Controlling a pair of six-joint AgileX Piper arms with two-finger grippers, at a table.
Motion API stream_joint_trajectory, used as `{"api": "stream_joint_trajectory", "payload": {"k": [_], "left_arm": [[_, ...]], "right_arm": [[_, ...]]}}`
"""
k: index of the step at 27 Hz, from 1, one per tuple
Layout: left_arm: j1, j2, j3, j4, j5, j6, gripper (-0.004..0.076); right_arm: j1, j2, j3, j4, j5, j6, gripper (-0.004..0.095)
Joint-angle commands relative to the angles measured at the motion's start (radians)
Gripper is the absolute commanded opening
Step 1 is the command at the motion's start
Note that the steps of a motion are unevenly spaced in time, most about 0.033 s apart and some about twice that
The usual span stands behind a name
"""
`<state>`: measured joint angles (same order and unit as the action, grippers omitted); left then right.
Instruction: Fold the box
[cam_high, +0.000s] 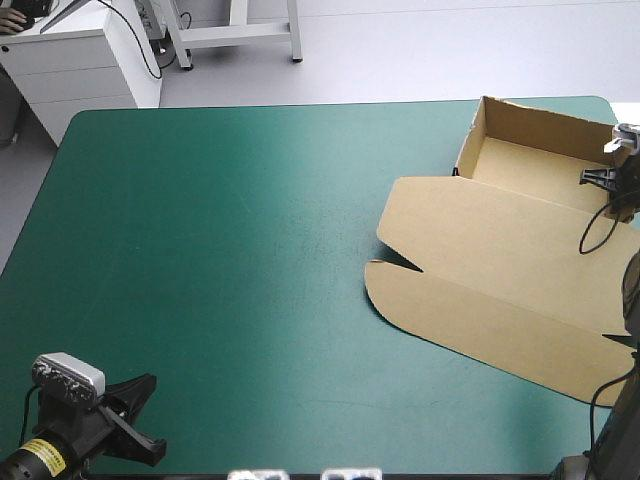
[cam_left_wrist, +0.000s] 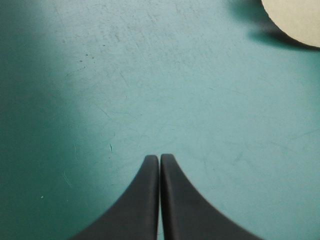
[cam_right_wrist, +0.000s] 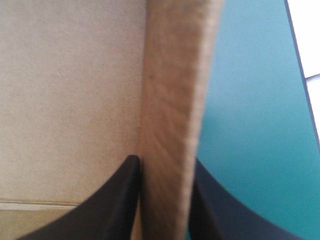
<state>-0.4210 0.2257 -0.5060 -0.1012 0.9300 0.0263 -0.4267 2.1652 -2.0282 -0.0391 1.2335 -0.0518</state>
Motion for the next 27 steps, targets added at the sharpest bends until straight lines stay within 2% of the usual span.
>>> {"api": "stream_joint_trajectory", "payload": {"k": [1,2,4,8,11,15,18,25,27], "left_arm": [[-0.005,0.013,-0.026,-0.001,-0.062,0.000,-0.0008],[-0.005,0.013,-0.026,-0.001,-0.062,0.000,-0.0008],[-0.005,0.013,-0.026,-0.001,-0.069,0.000,-0.0008],[-0.005,0.015,-0.026,-0.001,-0.108,0.000,-0.0008],[-0.005,0.015,-0.026,-0.007,-0.132,0.000,-0.0008],[-0.005,0.015,-0.026,-0.007,-0.151,0.000,-0.0008],[-0.005,0.015,-0.026,-0.007,-0.151,0.000,-0.0008],[-0.005,0.015,-0.026,-0.005,-0.151,0.000,-0.0008],[-0.005,0.015,-0.026,-0.005,-0.151,0.000,-0.0008]], "right_arm": [[-0.053,-0.080,-0.036,0.059,0.017,-0.023,0.0567],[-0.072,-0.101,-0.037,0.099,0.017,-0.023,0.0702],[-0.079,-0.162,-0.037,0.158,0.017,-0.026,0.0779],[-0.075,-0.302,-0.037,0.282,0.017,-0.041,0.0744],[-0.062,-0.403,-0.037,0.368,0.017,-0.072,0.0615],[-0.018,-0.519,-0.037,0.456,0.017,-0.123,0.0243],[0.054,-0.594,-0.025,0.471,0.017,-0.138,-0.0018],[0.338,-0.771,0.164,0.454,0.015,-0.213,-0.0009],[0.419,-0.827,0.252,0.422,-0.023,-0.245,-0.0009]]}}
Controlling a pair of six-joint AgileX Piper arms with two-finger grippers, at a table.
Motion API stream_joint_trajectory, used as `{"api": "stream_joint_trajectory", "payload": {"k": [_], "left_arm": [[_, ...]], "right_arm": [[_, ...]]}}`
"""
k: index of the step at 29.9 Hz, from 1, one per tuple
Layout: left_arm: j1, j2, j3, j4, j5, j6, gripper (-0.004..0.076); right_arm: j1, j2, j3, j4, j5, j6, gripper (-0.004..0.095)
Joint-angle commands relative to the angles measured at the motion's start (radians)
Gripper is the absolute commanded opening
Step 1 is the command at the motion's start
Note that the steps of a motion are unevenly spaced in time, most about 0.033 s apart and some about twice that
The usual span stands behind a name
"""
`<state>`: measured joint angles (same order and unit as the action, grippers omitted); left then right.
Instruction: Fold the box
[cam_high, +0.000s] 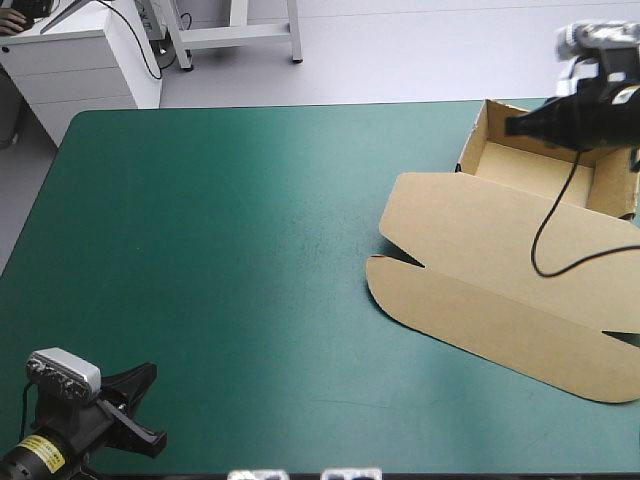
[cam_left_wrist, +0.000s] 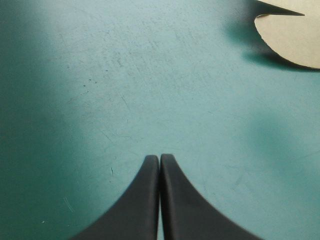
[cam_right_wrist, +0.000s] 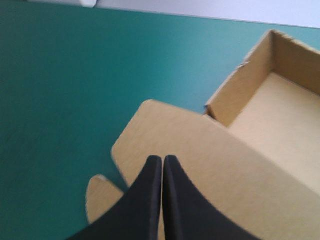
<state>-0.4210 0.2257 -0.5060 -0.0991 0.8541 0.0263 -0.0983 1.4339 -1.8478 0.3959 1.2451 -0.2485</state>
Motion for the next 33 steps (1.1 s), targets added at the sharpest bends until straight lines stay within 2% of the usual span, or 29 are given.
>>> {"api": "stream_joint_trajectory", "payload": {"k": [1,5,20,23,27,33], "left_arm": [[-0.005,0.015,-0.026,-0.007,-0.075,0.002,-0.0008],[-0.005,0.015,-0.026,-0.005,-0.075,0.004,-0.0008],[-0.005,0.008,-0.026,-0.007,-0.073,0.037,-0.0008],[-0.005,-0.019,-0.026,-0.009,-0.075,0.088,-0.0008],[-0.005,-0.075,-0.026,-0.009,-0.067,0.108,-0.0008],[-0.005,-0.127,-0.005,-0.009,-0.069,0.108,-0.0008]], "right_arm": [[0.129,-0.130,0.121,-0.042,-0.063,-0.056,-0.0008],[0.210,-0.266,0.302,-0.129,-0.133,-0.063,-0.0009],[0.210,-0.833,1.087,-0.209,-0.587,-0.029,-0.0015],[0.210,-0.921,1.183,-0.209,-0.637,-0.029,-0.0015],[0.210,-1.027,1.282,-0.219,-0.647,-0.023,-0.0019],[0.210,-1.166,1.392,-0.254,-0.686,0.072,-0.0018]]}}
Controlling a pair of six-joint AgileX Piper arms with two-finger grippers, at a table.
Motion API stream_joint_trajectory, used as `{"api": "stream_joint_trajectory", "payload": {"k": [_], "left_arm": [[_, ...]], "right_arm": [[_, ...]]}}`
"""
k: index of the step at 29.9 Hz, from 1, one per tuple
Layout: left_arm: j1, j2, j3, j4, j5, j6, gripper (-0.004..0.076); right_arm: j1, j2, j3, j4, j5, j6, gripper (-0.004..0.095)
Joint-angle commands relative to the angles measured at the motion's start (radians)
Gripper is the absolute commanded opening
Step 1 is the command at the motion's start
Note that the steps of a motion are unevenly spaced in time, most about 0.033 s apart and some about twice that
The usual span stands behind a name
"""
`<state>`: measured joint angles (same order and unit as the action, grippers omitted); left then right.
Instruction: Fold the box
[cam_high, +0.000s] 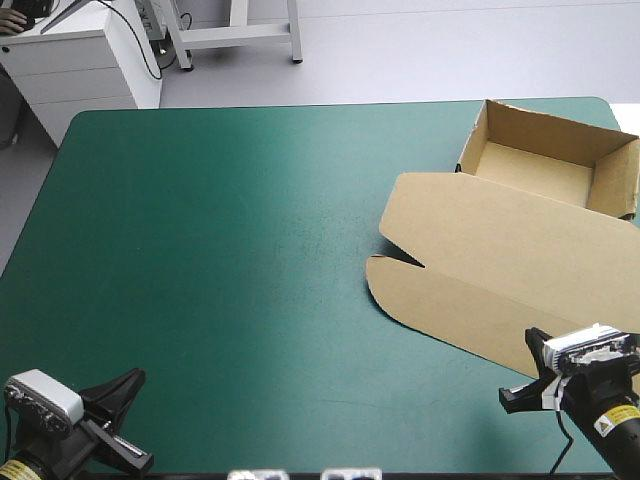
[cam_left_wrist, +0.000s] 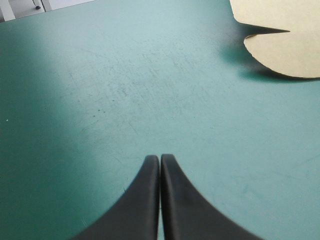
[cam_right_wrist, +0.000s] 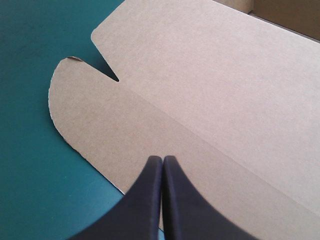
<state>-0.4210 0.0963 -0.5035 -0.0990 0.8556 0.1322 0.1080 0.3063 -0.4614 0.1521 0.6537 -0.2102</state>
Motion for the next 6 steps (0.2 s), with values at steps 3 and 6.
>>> {"api": "stream_joint_trajectory", "payload": {"k": [3,6], "left_arm": [[-0.005,-0.007,0.025,-0.020,-0.065,0.002,-0.0008],[-0.005,-0.023,0.040,-0.039,-0.084,0.002,-0.0008]], "right_arm": [[0.004,-0.088,0.037,-0.013,-0.097,0.046,-0.0018],[0.004,-0.120,0.051,-0.020,-0.080,0.046,-0.0018]]}}
